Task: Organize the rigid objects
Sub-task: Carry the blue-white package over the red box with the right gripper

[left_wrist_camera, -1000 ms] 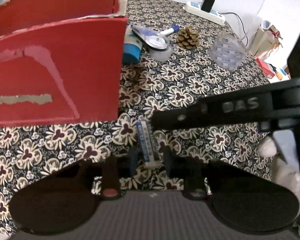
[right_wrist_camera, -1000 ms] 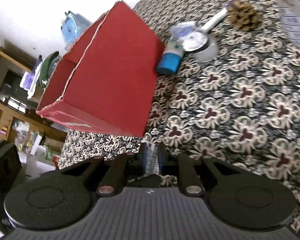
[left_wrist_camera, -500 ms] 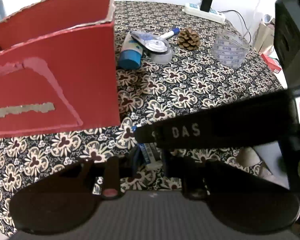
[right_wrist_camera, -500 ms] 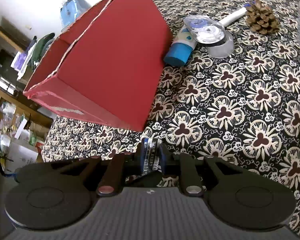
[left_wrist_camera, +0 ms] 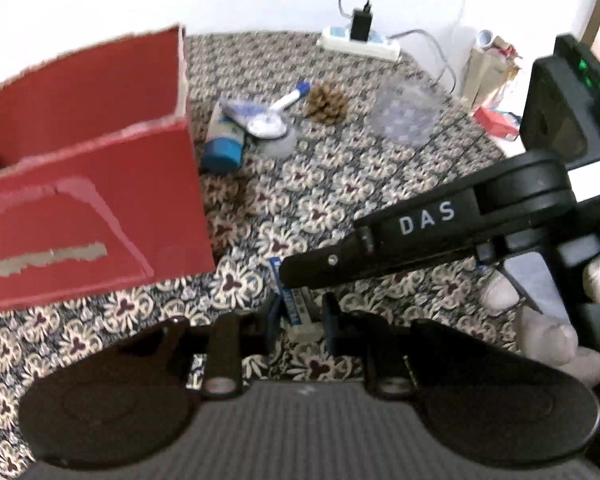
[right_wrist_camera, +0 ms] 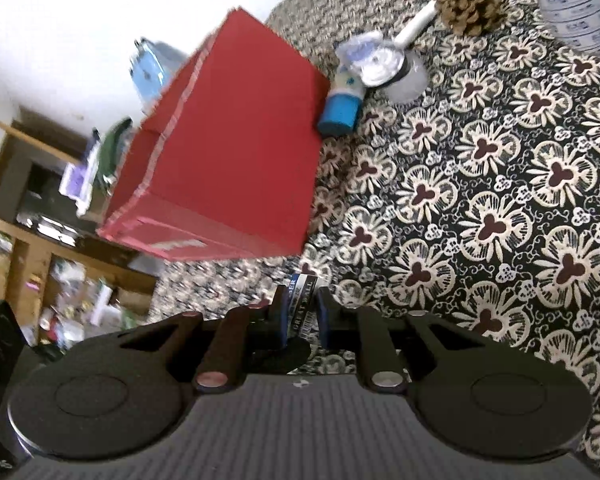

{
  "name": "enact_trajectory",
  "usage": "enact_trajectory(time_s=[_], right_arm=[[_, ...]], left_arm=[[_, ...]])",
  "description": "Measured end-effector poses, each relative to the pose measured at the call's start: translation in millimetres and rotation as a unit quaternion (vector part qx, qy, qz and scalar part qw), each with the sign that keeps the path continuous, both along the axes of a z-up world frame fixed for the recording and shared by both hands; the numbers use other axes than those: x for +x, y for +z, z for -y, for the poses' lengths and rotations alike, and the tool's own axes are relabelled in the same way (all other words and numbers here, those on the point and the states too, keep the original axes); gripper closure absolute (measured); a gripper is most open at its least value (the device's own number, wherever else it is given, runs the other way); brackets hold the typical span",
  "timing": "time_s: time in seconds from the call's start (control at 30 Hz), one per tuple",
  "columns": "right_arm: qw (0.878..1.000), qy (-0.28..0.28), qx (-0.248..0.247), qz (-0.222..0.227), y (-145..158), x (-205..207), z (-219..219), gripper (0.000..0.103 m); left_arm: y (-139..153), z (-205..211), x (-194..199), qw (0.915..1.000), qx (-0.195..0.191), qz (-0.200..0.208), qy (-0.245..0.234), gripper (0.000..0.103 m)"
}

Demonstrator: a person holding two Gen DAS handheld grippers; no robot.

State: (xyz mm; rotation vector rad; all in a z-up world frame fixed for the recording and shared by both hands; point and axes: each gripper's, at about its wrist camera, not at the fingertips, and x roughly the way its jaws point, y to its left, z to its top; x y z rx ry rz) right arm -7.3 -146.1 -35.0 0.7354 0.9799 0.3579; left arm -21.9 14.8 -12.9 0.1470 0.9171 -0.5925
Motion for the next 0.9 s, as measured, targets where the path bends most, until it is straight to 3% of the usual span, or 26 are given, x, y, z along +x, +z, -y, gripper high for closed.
enact_trajectory(time_s=[0.47,0.7,0.9], right_arm=[[0.992,-0.014,0.009,0.121,77.0,3.8,-21.6,0.103],[0.984,-0.003,-0.011,0.177,108.0,38.9,-56.5,0.103],[0.979,0.022,-0.045,0.199,117.9,79.3,-97.7,0.103]], left_arm=[[76.9,-41.9,0.1,0.9934,-0.059,0.099,-0.003,0.086],[107.4,-78.2,23.0,0.9859,-0.073,0.15,0.009,0.086],[113.0,-112.6,56.7,0.9838,-0.077,0.158,0.035,0.086]])
